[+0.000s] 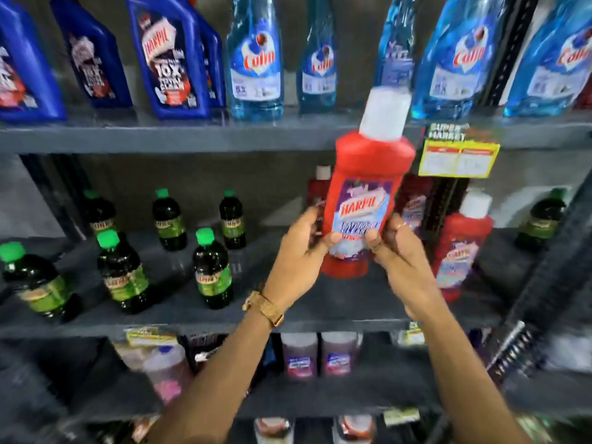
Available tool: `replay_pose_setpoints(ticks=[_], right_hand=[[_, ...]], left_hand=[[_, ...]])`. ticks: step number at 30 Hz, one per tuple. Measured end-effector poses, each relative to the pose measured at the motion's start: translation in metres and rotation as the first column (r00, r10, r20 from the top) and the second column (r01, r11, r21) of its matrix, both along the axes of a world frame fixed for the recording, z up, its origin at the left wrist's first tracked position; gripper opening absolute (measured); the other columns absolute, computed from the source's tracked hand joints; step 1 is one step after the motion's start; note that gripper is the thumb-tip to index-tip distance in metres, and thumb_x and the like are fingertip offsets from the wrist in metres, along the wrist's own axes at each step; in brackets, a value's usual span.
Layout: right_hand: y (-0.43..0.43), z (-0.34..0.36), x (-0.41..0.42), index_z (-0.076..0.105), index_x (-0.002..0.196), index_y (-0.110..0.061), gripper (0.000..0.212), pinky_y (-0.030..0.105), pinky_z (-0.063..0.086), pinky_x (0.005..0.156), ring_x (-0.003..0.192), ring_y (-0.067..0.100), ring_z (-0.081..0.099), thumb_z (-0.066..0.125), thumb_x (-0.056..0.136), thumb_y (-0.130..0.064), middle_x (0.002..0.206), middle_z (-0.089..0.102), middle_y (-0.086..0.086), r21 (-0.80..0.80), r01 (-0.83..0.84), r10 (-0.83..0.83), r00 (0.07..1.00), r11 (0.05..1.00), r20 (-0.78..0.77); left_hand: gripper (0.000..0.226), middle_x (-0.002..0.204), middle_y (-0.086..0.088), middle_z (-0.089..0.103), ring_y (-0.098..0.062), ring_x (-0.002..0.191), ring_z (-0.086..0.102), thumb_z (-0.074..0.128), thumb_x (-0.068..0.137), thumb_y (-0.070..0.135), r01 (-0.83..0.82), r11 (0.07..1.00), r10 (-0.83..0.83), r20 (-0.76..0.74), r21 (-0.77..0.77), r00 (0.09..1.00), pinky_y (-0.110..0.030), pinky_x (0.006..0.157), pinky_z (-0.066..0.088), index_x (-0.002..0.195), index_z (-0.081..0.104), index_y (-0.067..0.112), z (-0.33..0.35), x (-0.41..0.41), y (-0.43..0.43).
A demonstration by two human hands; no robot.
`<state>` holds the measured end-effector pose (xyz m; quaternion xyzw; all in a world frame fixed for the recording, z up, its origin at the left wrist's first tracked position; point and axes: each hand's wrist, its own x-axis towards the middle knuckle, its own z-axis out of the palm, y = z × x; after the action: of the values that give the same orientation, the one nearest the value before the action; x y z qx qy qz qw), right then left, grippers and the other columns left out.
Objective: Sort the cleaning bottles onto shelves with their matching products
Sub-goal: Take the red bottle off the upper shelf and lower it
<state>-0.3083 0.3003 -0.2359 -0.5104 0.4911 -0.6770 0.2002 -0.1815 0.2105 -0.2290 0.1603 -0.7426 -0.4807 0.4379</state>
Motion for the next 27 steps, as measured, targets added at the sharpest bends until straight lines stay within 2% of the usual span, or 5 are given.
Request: replay_pose_setpoints(ticks=[2, 10, 13, 17, 27], right_hand=[[-0.004, -0.038, -0.009, 0.054, 0.114, -0.016, 0.021, 0.012, 0.049, 0.074, 0.091, -0.006, 0.063, 0.052, 0.093, -0.013, 0.109, 0.067, -0.002, 0.093, 0.011, -0.016, 0.999, 0.996, 0.048], [-0.054, -0.119, -0.038, 0.056, 0.106, -0.018, 0.026, 0.051, 0.051, 0.097, 0.112, 0.034, 0.063, 0.062, 0.084, -0.030, 0.120, 0.063, 0.020, 0.261, 0.102, -0.143, 0.979, 0.960, 0.144], [-0.067, -0.126, -0.041, 0.052, 0.115, -0.011, 0.025, 0.036, 0.053, 0.097, 0.108, 0.025, 0.062, 0.057, 0.091, -0.015, 0.115, 0.060, 0.009, 0.315, 0.168, -0.197, 0.979, 0.934, 0.062], [-0.076, -0.127, -0.042, 0.049, 0.125, -0.003, 0.035, -0.002, 0.045, 0.071, 0.100, 0.015, 0.057, 0.054, 0.092, -0.014, 0.114, 0.056, 0.003, 0.360, 0.238, -0.240, 0.970, 0.902, -0.039], [-0.072, -0.141, -0.046, 0.046, 0.131, -0.007, 0.042, 0.013, 0.051, 0.081, 0.110, 0.017, 0.058, 0.053, 0.092, -0.022, 0.125, 0.057, 0.007, 0.388, 0.262, -0.276, 0.961, 0.884, -0.019]], left_hand=[[0.034, 0.121, -0.012, 0.066, -0.021, 0.110, 0.064, 0.056, 0.085, 0.019, -0.055, 0.997, 0.052, 0.054, 0.053, 0.997, -0.045, 0.099, 0.050, 0.119, 0.052, 0.010, -0.042, -0.009, -0.004], [0.037, 0.117, -0.009, 0.068, -0.022, 0.107, 0.065, 0.058, 0.083, 0.034, -0.192, 0.958, 0.138, 0.243, 0.213, 0.960, -0.049, 0.096, 0.052, 0.115, 0.052, 0.014, -0.120, -0.044, -0.036], [0.034, 0.114, -0.008, 0.068, -0.020, 0.103, 0.066, 0.056, 0.085, 0.036, -0.219, 0.958, 0.157, 0.300, 0.184, 0.941, -0.049, 0.093, 0.053, 0.111, 0.052, 0.016, -0.129, -0.050, -0.049], [0.024, 0.114, -0.007, 0.068, -0.020, 0.103, 0.066, 0.054, 0.091, 0.028, -0.250, 0.947, 0.175, 0.328, 0.203, 0.928, -0.047, 0.093, 0.054, 0.110, 0.050, 0.015, -0.137, -0.056, -0.058], [0.030, 0.120, -0.009, 0.065, -0.021, 0.106, 0.064, 0.049, 0.093, 0.029, -0.201, 0.964, 0.131, 0.351, 0.172, 0.927, -0.034, 0.092, 0.054, 0.118, 0.048, 0.012, -0.135, -0.055, -0.046]])
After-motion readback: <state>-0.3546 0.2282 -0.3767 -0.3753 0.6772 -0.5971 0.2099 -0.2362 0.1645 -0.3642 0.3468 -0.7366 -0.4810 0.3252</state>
